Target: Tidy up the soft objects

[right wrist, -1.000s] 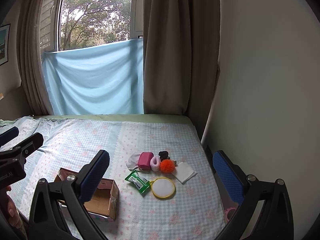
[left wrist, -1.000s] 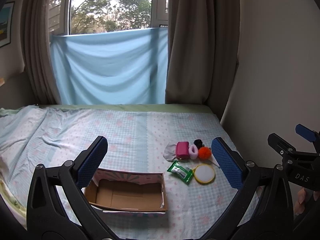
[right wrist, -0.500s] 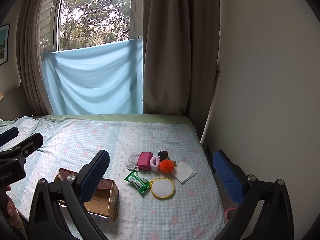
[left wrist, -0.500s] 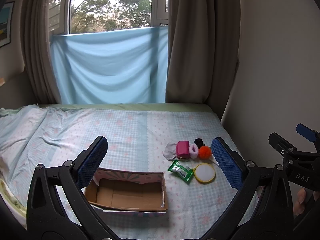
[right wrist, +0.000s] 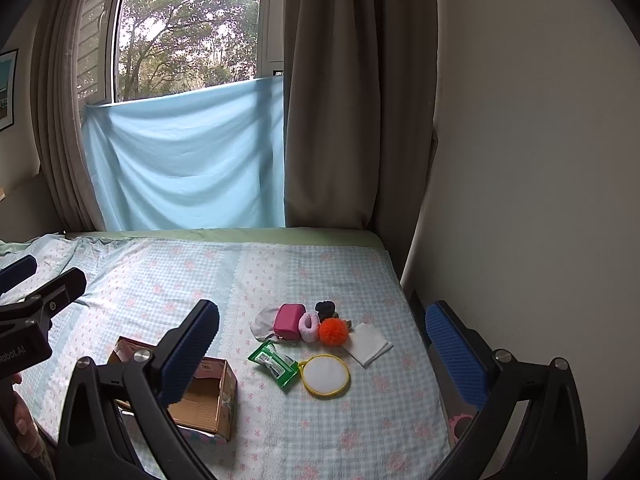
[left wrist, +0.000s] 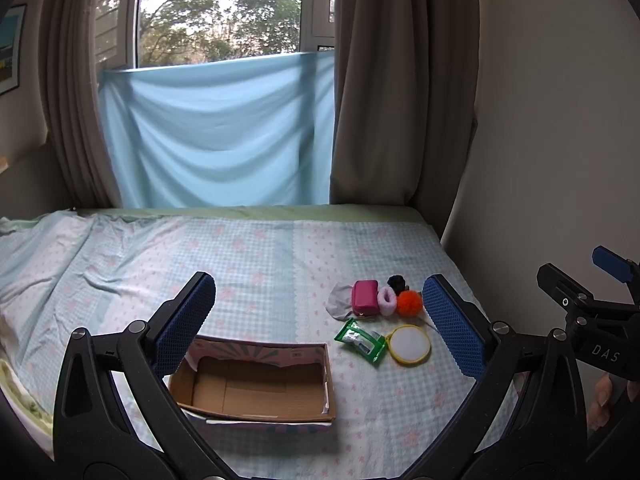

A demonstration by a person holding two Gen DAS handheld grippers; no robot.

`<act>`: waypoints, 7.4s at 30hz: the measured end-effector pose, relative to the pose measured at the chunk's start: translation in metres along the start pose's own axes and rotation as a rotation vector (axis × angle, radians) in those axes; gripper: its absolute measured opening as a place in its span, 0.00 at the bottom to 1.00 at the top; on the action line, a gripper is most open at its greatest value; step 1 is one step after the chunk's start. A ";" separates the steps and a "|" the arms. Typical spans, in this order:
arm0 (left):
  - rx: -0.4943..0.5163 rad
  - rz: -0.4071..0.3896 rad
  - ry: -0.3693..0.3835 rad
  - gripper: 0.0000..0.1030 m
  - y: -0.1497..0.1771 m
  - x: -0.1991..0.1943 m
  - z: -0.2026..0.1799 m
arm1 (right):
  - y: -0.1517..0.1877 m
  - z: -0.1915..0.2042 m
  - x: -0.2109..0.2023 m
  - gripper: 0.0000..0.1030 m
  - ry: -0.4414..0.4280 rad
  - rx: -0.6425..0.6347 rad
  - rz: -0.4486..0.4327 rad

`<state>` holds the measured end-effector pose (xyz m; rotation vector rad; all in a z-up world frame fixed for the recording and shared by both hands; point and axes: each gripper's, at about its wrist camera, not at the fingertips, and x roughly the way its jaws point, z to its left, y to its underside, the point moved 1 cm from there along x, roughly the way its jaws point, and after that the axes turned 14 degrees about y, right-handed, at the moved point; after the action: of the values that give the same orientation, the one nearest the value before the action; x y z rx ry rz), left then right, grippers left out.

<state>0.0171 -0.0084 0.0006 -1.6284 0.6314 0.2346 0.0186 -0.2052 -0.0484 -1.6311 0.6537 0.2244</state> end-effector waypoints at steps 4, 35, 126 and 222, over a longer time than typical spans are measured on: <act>0.000 0.003 -0.001 1.00 0.000 0.000 0.000 | 0.000 0.000 0.000 1.00 0.000 -0.001 -0.001; -0.084 0.134 0.034 1.00 -0.002 0.067 0.011 | 0.001 -0.003 0.048 1.00 0.045 -0.006 0.078; -0.571 0.378 -0.028 0.32 0.108 0.355 0.022 | 0.030 0.047 0.311 0.33 -0.253 -0.342 0.244; -0.050 0.545 0.140 1.00 0.083 0.078 0.232 | 0.062 0.226 0.053 1.00 -0.183 0.004 0.597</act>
<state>0.0852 0.1912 -0.1482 -1.5000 1.1817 0.5389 0.0788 -0.0056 -0.1681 -1.3552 0.9840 0.7943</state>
